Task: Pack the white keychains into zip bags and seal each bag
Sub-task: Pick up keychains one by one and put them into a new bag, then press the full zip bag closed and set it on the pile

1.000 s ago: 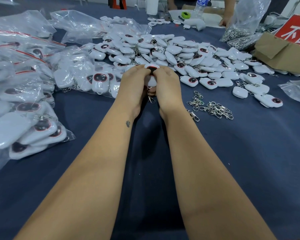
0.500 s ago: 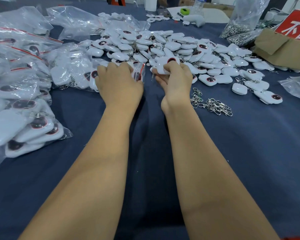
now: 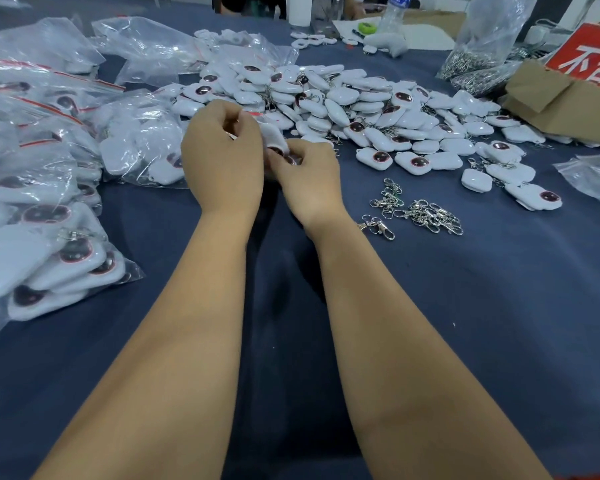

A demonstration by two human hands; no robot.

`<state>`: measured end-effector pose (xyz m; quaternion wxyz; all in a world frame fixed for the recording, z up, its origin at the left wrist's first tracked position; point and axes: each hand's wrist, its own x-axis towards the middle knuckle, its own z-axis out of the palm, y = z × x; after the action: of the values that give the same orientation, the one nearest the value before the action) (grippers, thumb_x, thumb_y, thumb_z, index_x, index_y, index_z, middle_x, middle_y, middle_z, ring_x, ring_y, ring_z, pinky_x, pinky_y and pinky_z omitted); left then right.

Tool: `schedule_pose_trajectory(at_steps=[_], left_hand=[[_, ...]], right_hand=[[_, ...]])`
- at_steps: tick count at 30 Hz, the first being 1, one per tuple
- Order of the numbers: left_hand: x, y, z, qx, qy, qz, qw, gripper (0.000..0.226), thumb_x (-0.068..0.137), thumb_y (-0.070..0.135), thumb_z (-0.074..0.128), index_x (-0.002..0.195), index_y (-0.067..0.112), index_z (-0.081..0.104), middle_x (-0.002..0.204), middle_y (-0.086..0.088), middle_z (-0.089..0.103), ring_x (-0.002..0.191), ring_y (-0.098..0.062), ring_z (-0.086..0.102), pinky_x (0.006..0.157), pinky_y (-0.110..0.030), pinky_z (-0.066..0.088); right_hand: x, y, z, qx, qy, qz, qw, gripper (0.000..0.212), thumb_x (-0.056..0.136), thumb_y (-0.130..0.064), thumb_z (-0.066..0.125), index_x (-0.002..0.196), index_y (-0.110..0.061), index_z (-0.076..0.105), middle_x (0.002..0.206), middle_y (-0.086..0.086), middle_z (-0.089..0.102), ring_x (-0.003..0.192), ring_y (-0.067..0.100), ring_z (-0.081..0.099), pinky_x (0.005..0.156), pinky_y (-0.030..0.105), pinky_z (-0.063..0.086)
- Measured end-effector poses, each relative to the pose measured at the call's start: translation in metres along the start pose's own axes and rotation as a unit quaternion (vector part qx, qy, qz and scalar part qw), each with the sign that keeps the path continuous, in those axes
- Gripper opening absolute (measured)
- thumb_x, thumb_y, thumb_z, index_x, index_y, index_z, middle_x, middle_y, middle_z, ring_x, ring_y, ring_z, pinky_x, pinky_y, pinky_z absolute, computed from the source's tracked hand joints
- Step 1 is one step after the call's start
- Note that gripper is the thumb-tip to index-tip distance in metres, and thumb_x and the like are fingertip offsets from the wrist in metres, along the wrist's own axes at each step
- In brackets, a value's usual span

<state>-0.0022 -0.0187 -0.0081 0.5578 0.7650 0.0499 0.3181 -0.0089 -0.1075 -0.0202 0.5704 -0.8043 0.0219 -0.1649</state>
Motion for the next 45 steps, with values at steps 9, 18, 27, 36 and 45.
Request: schedule_pose_trajectory(at_steps=[9,18,27,36,45], left_hand=[[0.001,-0.002,0.0,0.05,-0.013,0.024,0.998,0.018,0.083,0.027,0.056,0.093,0.022,0.07,0.095,0.002,0.068,0.089,-0.016,0.063,0.079,-0.033,0.051],[-0.003,0.004,-0.004,0.095,-0.041,0.077,0.992,0.02,0.077,0.021,0.055,0.089,0.02,0.071,0.088,0.0,0.064,0.097,-0.025,0.058,0.083,-0.036,0.045],[0.002,0.007,-0.012,-0.246,0.045,-0.07,0.966,0.02,0.085,0.012,0.05,0.08,0.014,0.069,0.074,-0.001,0.065,0.075,-0.01,0.06,0.072,-0.019,0.047],[0.01,-0.013,-0.012,0.132,-0.027,-0.078,0.988,0.043,0.09,0.035,0.034,0.114,0.017,0.065,0.113,-0.004,0.066,0.122,-0.028,0.05,0.106,-0.043,0.037],[0.007,-0.006,-0.016,-0.102,-0.003,-0.074,0.992,0.023,0.087,0.023,0.046,0.082,0.03,0.067,0.072,0.009,0.068,0.063,-0.006,0.058,0.062,-0.019,0.046]], right_hand=[[0.0,-0.002,-0.005,0.153,0.062,0.035,0.986,0.031,0.077,0.006,0.073,0.098,-0.013,0.061,0.088,-0.007,0.065,0.077,-0.001,0.063,0.069,0.011,0.051],[-0.008,-0.01,0.001,0.007,-0.103,-0.014,0.995,0.028,0.092,0.0,0.047,0.081,-0.011,0.07,0.081,-0.003,0.063,0.083,0.016,0.055,0.078,0.03,0.045],[-0.005,-0.01,-0.001,-0.067,-0.148,-0.019,0.987,0.025,0.095,-0.023,0.06,0.072,-0.021,0.052,0.087,0.002,0.054,0.087,0.021,0.052,0.085,0.032,0.045],[-0.002,-0.011,-0.006,0.196,0.02,0.072,0.978,0.028,0.102,-0.007,0.046,0.082,-0.009,0.065,0.086,0.009,0.065,0.081,0.024,0.055,0.08,0.04,0.046],[0.011,-0.008,-0.046,0.395,0.201,0.072,0.894,0.027,0.102,-0.006,0.045,0.079,-0.01,0.059,0.06,-0.001,0.059,0.048,0.01,0.056,0.053,0.023,0.047]])
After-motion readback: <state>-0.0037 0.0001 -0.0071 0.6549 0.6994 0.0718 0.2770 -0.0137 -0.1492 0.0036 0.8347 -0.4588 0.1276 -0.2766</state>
